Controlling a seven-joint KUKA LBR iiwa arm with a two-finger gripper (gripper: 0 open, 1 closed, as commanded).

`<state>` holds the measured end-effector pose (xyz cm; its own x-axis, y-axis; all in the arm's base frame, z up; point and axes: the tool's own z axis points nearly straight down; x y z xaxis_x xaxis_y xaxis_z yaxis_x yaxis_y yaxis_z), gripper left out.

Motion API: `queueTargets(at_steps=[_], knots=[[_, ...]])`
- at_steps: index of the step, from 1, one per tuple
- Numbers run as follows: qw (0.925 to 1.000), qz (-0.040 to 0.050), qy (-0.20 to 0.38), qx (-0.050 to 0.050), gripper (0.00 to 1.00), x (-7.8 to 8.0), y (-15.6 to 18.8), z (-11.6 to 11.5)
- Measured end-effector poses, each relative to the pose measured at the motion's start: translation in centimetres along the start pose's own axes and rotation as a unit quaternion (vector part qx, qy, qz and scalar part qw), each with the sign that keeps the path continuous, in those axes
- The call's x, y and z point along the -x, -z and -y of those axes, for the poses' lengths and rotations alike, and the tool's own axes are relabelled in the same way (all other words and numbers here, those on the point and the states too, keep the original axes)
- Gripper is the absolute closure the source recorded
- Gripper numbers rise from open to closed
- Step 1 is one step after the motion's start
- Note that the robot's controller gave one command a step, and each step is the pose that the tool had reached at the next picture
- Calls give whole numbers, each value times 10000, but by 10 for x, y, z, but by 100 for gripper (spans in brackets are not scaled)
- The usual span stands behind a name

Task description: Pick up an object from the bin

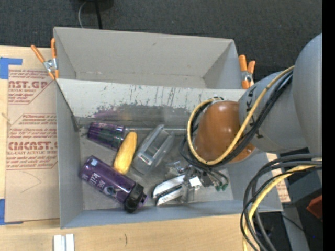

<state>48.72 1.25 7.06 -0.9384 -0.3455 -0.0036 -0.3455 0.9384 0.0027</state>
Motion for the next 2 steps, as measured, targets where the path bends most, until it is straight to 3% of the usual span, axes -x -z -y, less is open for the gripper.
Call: queueTargets(at_steps=[1,2], knots=[[9994,34,337,-15,100,14,194,16],[9994,45,335,-18,100,15,193,17]])
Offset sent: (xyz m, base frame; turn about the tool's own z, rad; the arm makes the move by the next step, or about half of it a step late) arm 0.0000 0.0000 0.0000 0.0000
